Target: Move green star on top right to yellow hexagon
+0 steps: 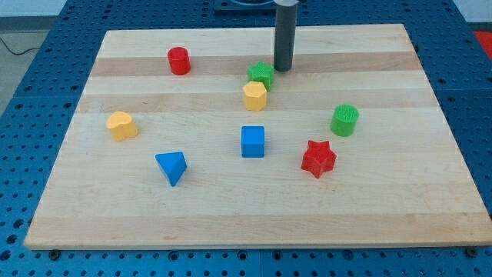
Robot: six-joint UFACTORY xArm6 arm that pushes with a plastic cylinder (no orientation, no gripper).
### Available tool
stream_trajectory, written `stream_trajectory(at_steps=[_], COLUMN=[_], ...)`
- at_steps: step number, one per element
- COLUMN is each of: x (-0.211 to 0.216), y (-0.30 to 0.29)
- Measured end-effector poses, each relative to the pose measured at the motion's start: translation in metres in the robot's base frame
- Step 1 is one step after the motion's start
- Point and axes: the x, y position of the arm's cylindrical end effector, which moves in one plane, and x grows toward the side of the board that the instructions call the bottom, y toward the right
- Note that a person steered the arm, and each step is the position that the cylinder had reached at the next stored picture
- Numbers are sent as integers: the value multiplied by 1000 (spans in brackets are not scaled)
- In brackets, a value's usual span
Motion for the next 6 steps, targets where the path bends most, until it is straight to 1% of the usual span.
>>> stream_trajectory(at_steps=[1, 2, 3, 4, 5, 6], x=[-9, -10, -2, 9, 31, 38], y=[-21, -58, -76, -75, -71, -59])
